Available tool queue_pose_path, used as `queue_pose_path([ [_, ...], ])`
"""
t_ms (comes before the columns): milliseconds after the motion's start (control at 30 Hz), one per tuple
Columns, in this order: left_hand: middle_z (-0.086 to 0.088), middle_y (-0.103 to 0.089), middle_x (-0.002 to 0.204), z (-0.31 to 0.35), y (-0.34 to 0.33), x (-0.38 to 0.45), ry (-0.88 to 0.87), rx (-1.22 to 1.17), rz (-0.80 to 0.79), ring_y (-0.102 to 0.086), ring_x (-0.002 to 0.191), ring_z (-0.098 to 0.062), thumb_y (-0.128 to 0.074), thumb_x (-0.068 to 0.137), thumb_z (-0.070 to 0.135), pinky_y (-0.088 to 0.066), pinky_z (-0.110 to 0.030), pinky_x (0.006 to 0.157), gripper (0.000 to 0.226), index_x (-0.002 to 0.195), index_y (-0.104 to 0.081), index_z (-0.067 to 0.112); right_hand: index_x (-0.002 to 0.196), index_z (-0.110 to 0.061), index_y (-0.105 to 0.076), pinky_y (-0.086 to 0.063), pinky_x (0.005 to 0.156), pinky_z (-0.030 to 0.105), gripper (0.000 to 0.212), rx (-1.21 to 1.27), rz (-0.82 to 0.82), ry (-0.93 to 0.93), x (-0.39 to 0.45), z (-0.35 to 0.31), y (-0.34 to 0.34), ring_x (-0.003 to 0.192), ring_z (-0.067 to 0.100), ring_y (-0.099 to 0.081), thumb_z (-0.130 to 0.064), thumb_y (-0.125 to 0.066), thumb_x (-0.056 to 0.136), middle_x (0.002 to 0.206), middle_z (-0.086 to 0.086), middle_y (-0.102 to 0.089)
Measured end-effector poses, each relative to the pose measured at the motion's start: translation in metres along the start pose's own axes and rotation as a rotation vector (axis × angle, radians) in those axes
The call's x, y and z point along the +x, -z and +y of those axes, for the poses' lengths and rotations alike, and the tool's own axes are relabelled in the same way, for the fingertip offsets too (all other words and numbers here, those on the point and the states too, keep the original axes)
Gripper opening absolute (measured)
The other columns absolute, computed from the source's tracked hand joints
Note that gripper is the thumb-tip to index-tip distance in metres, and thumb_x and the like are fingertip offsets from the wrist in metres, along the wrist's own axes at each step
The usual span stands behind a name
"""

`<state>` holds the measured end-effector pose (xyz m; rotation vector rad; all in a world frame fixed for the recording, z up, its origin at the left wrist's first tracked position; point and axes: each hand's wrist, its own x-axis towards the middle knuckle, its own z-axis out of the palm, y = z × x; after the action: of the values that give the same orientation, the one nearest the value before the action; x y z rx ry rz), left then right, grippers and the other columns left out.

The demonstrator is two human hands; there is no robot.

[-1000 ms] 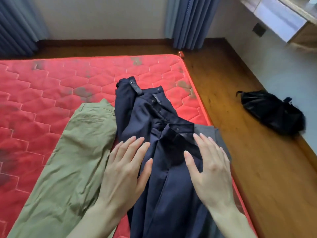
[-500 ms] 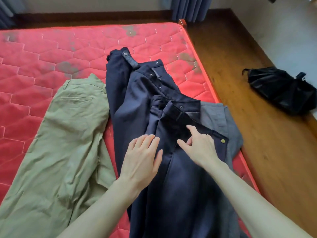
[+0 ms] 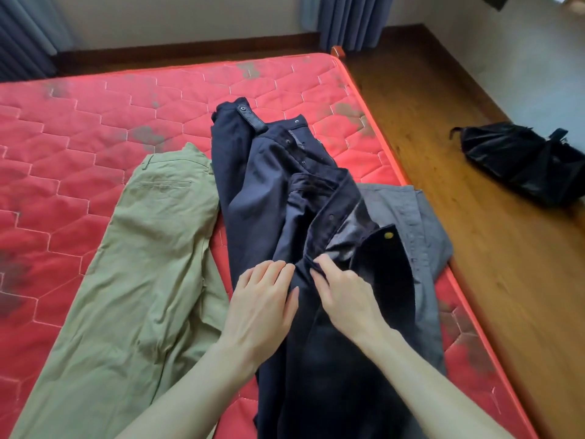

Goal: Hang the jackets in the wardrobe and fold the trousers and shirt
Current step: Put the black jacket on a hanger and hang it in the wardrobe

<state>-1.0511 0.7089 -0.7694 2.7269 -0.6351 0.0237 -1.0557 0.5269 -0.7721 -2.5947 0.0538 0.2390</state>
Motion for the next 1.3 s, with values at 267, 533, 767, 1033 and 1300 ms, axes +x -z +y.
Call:
queue_pose_path([
  [267,-0.001,-0.068,0.125,0.026,0.037,-0.055,0.006,-0.124,0.018,-0.065,0.117,-0.024,-0.073,0.091,0.021,-0.055,-0.043,0.098,0.071,0.154,-0.044,0.005,0.116,-0.028,-0.059,-0.050,0.059,0.042,0.016,0.250,0.181,-0.029,-0.118,-0.029,0.013,0.048,0.018,-0.044,-0.036,-0.050,0.107,0.051,-0.009,-0.045],
  [533,-0.002,-0.053,0.094,0.059,0.104,-0.071,-0.342,0.101,0.000,-0.056,0.086,-0.026,-0.065,0.072,0.015,-0.049,-0.034,0.074,0.027,0.099,-0.065,0.018,0.113,-0.031,-0.064,-0.054,0.051,0.034,0.018,0.198,0.128,0.293,-0.205,-0.080,0.060,0.057,0.017,-0.062,-0.041,-0.054,0.104,0.072,-0.004,-0.064],
  [767,0.003,-0.056,0.085,0.066,0.187,-0.099,-0.416,0.089,-0.064,-0.061,0.085,-0.023,-0.078,0.052,0.003,-0.055,-0.037,0.095,0.041,0.081,-0.054,0.019,0.114,-0.031,-0.070,-0.049,0.048,0.025,0.067,-0.096,0.107,0.099,-0.235,-0.081,0.109,0.076,0.008,-0.069,-0.025,-0.092,0.052,0.091,-0.016,-0.069],
  [1033,0.006,-0.057,0.068,0.112,0.325,-0.116,-0.324,0.110,-0.050,-0.059,0.059,-0.020,-0.081,0.053,0.017,-0.048,-0.030,0.052,0.033,0.078,-0.059,0.019,0.099,-0.031,-0.074,-0.048,0.061,0.032,0.031,-0.190,0.235,-0.152,-0.261,-0.112,0.201,0.072,0.023,-0.072,-0.014,-0.087,0.077,0.080,-0.009,-0.074],
  [1300,-0.007,-0.056,0.055,0.142,0.478,-0.122,-0.211,0.199,0.155,-0.055,0.046,-0.030,-0.085,0.059,0.011,-0.029,-0.029,0.051,0.033,0.069,-0.053,0.012,0.104,-0.027,-0.075,-0.048,0.066,0.040,0.010,0.020,0.361,-0.118,-0.279,-0.178,0.332,0.089,0.039,-0.072,-0.029,-0.071,0.096,0.090,0.009,-0.078],
])
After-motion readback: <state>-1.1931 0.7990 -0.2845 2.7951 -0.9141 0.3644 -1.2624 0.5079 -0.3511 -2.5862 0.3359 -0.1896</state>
